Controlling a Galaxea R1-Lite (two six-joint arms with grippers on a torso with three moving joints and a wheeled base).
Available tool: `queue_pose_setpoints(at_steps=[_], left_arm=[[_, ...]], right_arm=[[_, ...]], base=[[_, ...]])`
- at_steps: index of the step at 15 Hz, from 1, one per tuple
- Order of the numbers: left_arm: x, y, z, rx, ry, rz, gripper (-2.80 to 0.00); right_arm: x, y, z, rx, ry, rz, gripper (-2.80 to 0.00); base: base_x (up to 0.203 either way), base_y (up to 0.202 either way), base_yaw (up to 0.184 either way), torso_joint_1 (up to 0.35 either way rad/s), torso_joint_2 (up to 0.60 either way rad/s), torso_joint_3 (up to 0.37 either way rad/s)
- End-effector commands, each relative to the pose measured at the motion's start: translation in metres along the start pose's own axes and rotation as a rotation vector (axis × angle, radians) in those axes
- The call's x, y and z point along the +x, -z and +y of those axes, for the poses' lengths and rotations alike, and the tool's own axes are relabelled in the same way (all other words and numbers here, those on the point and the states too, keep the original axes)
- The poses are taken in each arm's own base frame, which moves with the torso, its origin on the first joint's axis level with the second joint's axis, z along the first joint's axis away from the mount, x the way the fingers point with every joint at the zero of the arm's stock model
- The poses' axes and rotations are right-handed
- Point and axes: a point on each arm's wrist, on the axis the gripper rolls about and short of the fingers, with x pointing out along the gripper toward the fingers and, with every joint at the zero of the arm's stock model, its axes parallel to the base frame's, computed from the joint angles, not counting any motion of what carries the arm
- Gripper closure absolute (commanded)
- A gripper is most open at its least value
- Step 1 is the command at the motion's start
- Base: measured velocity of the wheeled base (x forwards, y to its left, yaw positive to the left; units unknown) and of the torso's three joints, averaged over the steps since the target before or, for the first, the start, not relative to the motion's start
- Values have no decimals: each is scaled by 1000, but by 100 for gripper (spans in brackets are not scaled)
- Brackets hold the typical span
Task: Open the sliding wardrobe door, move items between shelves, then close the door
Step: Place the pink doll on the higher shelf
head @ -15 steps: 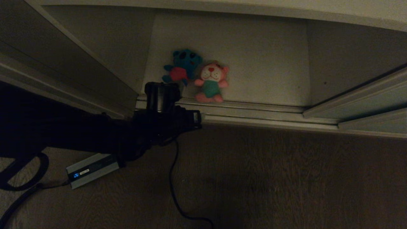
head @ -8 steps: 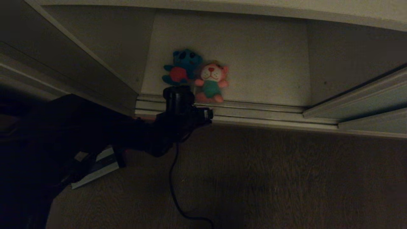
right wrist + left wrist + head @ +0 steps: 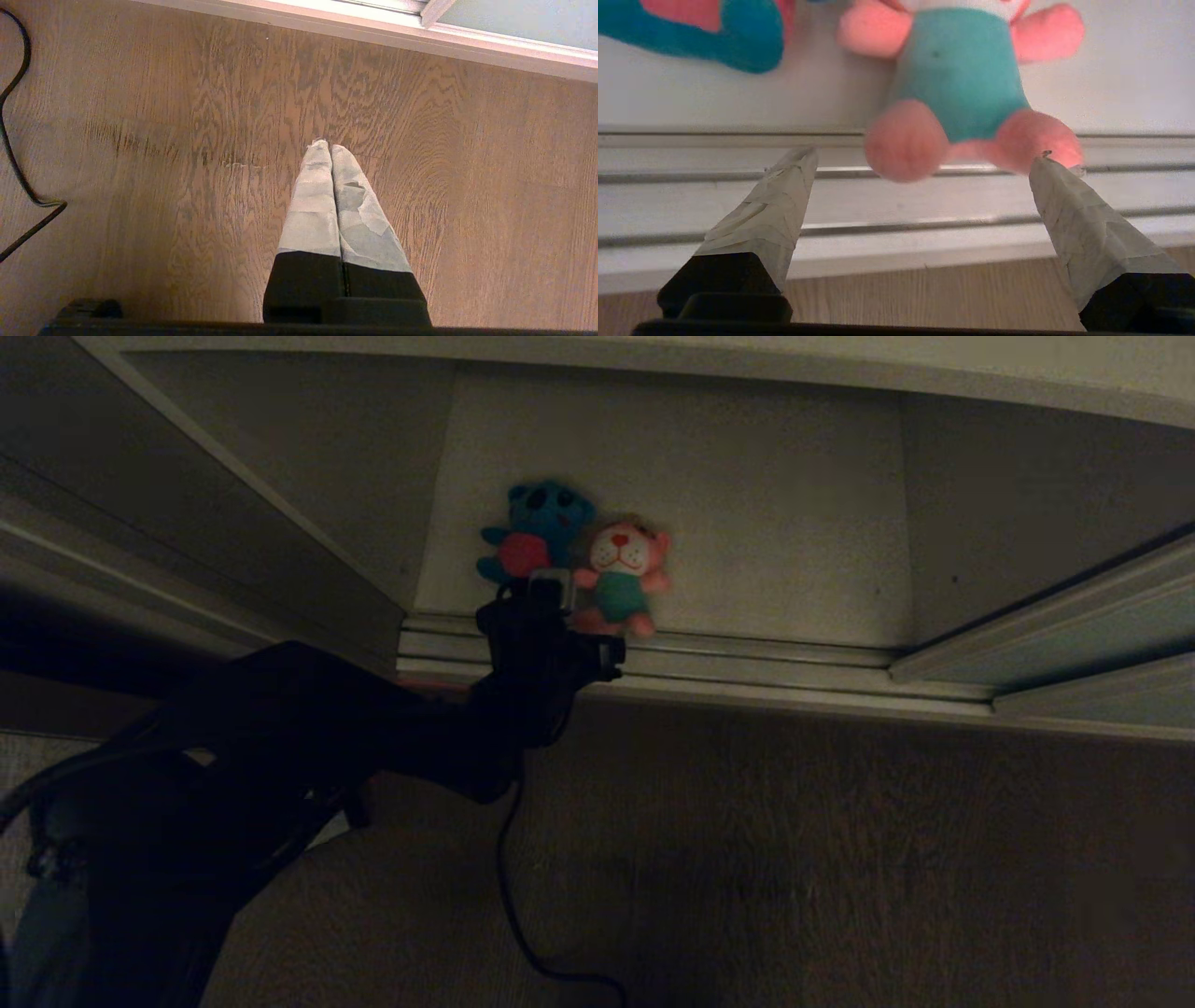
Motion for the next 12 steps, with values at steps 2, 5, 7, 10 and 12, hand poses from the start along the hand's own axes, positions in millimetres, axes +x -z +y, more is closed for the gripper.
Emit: queue_pose_setpoints(at_steps=[2,5,7,10,12], left_arm=[[6,16,0,-2,-4,7,-280],[9,32,-1,-13,2,-1,-280],[13,32,-2,-20,2,-32,-280],[18,29,-1,-20,-3,-80,0],[26,28,3,-19,-13,-110,0]], right_arm=[[0,1,0,-1,-1,4,0],[0,1,0,-1,-1,4,0],[0,1,0,-1,-1,4,0],[0,1,0,-1,-1,4,0],[0,1,0,-1,-1,4,0]], base=[[0,0,0,0,0,0],[0,0,0,0,0,0],[0,0,0,0,0,0],[0,0,0,0,0,0],[0,0,0,0,0,0]])
